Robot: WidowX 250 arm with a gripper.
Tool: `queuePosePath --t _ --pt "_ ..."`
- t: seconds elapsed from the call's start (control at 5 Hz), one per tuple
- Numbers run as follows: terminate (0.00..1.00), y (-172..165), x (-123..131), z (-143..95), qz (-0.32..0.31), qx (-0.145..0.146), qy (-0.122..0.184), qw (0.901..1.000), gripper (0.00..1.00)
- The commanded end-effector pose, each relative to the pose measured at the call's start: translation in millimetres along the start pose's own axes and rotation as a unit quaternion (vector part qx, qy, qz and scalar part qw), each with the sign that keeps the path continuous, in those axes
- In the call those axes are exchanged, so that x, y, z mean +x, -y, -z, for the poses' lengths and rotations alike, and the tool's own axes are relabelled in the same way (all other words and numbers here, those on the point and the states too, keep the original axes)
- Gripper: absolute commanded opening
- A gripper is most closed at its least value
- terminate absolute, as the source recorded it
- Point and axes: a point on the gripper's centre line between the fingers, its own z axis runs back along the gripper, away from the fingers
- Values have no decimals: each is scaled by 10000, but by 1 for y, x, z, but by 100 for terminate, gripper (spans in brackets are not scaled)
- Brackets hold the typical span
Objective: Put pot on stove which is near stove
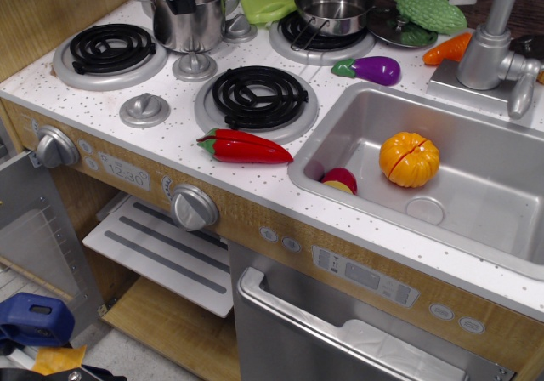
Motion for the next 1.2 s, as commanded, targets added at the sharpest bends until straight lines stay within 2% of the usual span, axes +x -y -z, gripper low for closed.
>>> queuePosePath --t 0.0,0.4,0.6,1.0 --pt "0 0 0 0 0 0 0 10000 100" --pt "0 -3 -2 7 31 80 -72 9999 100" --pt "0 -7 -2 8 25 122 -151 9998 0" --pt "0 -10 -3 5 52 184 -222 9996 0"
